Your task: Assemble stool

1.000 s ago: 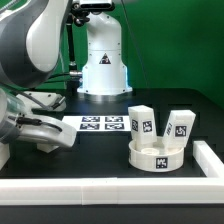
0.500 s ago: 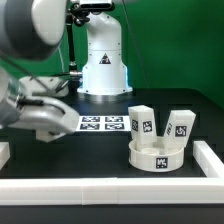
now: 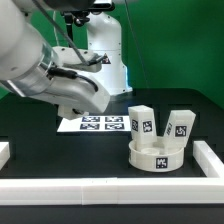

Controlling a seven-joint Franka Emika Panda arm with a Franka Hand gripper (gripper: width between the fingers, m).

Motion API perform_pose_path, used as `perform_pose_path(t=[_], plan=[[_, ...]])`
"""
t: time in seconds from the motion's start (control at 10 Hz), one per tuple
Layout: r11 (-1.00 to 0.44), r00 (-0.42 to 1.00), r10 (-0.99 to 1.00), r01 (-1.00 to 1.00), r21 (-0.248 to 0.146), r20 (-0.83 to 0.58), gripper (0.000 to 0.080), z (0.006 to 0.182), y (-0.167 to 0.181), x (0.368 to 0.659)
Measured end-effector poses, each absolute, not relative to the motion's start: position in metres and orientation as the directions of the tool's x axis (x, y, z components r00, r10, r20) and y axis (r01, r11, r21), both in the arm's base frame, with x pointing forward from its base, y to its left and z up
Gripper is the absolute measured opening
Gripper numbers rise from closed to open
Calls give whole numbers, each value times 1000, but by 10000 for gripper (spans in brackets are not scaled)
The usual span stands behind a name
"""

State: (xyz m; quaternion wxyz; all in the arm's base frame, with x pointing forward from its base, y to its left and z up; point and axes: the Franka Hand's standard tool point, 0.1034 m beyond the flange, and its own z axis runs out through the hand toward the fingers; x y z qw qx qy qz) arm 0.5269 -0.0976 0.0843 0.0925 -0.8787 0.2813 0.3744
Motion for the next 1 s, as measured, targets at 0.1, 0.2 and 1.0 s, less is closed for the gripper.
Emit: perform_pose_path(t=[0.1,0.2,1.0], plan=[[-823,560,-426,-565,48,-710,327,84,-98,526],[-824,580,-436,-565,45,-688,327,82,-100,531],[-821,810,-551,-569,-45,-203,327,102,-58,576]])
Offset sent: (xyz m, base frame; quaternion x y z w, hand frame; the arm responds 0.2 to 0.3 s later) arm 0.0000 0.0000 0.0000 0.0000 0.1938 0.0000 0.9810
